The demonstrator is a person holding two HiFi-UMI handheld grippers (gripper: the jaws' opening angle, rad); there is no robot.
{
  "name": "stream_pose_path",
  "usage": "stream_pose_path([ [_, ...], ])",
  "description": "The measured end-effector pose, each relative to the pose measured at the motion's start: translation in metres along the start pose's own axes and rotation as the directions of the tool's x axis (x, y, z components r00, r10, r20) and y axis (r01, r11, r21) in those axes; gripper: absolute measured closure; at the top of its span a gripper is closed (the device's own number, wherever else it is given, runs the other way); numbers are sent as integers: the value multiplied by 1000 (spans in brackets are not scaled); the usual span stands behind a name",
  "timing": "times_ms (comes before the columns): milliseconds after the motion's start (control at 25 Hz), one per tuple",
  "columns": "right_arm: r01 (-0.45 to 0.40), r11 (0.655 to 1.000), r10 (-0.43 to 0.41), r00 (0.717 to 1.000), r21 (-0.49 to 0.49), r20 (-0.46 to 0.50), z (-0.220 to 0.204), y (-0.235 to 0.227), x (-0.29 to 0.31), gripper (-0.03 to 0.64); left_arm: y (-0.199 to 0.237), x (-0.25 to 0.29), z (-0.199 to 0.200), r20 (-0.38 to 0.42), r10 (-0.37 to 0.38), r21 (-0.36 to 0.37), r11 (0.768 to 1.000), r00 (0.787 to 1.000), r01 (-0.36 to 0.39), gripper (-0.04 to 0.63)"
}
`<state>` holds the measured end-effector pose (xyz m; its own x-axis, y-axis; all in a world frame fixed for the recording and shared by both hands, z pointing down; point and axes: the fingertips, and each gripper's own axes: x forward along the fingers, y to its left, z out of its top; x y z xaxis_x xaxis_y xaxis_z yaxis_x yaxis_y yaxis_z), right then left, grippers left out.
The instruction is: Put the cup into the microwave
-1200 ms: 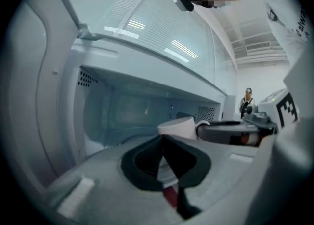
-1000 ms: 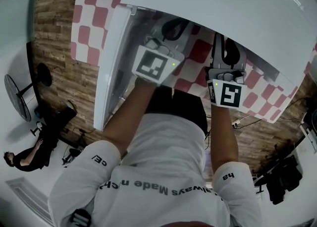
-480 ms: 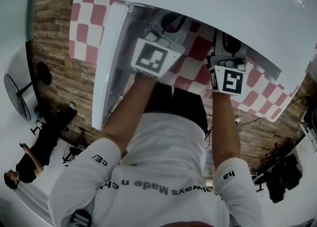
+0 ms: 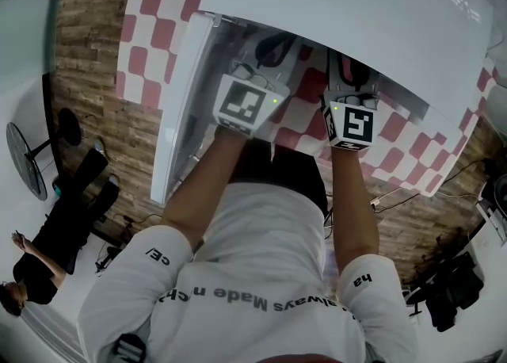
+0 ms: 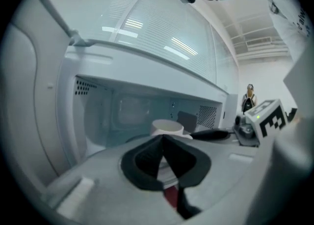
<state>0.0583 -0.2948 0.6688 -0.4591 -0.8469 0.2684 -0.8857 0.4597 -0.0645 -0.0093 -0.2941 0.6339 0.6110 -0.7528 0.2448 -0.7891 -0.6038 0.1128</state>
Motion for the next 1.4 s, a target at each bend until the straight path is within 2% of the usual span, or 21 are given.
stream_pose_path([
  [360, -6, 1000, 5, 999, -23, -43, 34, 11, -59, 522, -32, -41, 30, -19, -21, -17, 1000, 1000, 20, 591],
  [640, -28, 999, 26, 998, -34, -51, 75, 17, -112, 531, -70, -75, 71, 2, -62, -23, 998, 998, 62, 591],
  [1040, -38, 999, 38, 999, -8, -1, 155, 29, -185, 546, -104, -118, 145, 61, -84, -19, 996, 995, 85, 591],
  [1240, -57, 998, 58, 998, -19, 38, 196, 35, -212, 551, -120, -134, 184, 111, -110, -57, 992, 988, 116, 591],
  [1400, -62, 997, 65, 996, -43, 64, 229, 41, -234, 552, -137, -148, 210, 113, -142, -12, 989, 983, 144, 591],
])
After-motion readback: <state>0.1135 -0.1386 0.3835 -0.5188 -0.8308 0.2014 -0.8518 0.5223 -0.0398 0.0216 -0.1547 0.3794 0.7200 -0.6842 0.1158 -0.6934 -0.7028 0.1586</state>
